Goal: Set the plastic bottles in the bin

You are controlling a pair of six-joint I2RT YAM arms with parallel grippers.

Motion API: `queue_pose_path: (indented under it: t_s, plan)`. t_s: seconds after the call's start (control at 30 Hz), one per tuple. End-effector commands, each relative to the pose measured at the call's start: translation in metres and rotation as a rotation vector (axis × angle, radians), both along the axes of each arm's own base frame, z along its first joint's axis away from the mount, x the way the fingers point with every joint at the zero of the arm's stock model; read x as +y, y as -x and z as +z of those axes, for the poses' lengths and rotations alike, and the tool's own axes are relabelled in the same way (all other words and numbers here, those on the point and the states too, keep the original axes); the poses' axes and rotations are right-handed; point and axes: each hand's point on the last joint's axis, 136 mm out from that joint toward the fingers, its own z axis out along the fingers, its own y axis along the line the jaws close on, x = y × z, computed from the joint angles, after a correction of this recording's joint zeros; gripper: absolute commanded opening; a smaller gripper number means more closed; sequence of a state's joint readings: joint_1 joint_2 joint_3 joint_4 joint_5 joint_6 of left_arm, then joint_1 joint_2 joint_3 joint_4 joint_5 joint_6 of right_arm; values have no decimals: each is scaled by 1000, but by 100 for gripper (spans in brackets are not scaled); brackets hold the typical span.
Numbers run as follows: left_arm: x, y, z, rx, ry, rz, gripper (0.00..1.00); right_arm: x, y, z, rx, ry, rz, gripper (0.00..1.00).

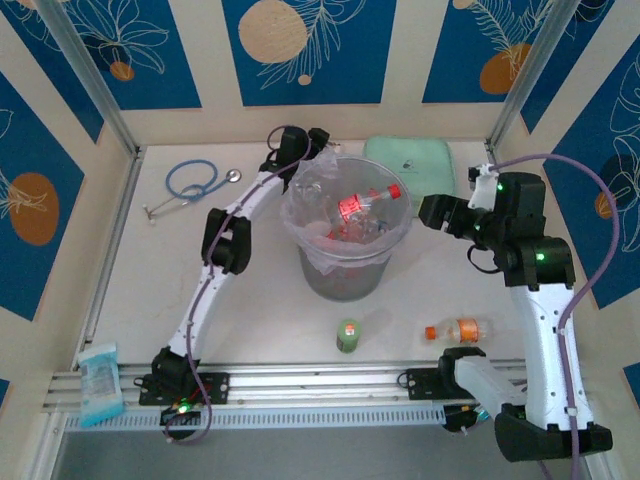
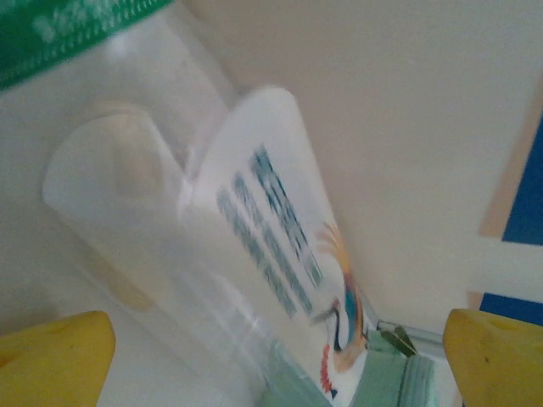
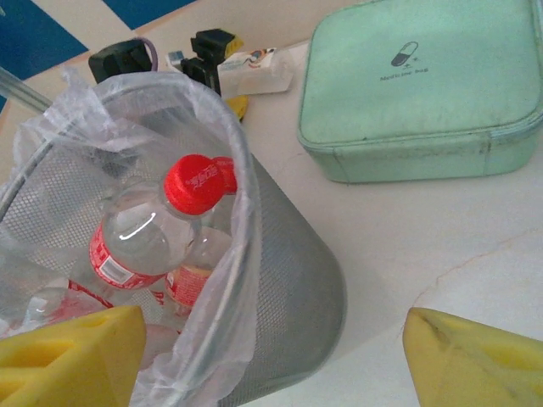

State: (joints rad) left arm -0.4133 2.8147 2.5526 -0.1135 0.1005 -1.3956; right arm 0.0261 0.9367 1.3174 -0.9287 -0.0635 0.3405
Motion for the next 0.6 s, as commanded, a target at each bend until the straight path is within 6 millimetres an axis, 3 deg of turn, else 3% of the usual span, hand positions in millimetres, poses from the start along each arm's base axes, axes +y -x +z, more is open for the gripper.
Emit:
queue_pose_path:
  t_s: [0.0, 0.27, 0.37, 0.47, 0.57]
  plan:
    - [10, 5, -53, 124, -22, 62, 94, 5, 2, 5, -30, -28, 30, 79]
    - [16, 5, -57, 122, -54, 36, 57, 6, 1, 5, -25, -64, 28, 79]
    - [13, 3, -41, 85, -49, 10, 49, 8, 2, 7, -25, -94, 29, 79]
    - [15, 1, -14, 29, -62, -16, 44, 14, 2, 10, -21, -139, 44, 78]
    - [30, 2, 19, -34, -78, -16, 40, 16, 3, 10, -17, -157, 45, 78]
